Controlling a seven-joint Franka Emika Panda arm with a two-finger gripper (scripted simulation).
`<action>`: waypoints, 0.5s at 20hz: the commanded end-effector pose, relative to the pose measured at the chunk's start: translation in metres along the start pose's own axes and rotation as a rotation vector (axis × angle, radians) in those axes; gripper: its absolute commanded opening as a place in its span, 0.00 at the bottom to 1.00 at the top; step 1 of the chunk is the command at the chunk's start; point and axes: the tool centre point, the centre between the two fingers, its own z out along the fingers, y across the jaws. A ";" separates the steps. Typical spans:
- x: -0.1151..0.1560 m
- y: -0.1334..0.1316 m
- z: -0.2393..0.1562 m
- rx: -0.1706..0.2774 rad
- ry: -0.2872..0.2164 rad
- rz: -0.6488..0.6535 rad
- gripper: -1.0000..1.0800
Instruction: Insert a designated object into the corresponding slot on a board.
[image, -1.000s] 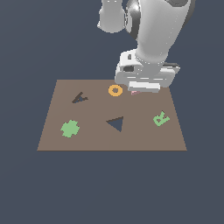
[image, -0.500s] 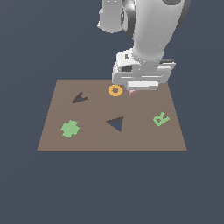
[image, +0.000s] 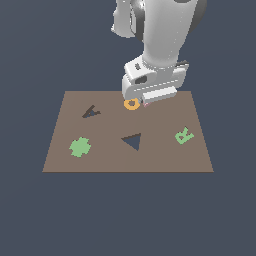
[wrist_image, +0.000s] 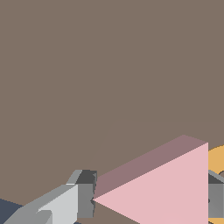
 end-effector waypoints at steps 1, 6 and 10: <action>-0.004 0.007 0.000 0.000 0.000 -0.083 0.00; -0.009 0.021 -0.001 0.000 0.001 -0.261 0.00; -0.012 0.034 -0.001 -0.001 0.001 -0.402 0.00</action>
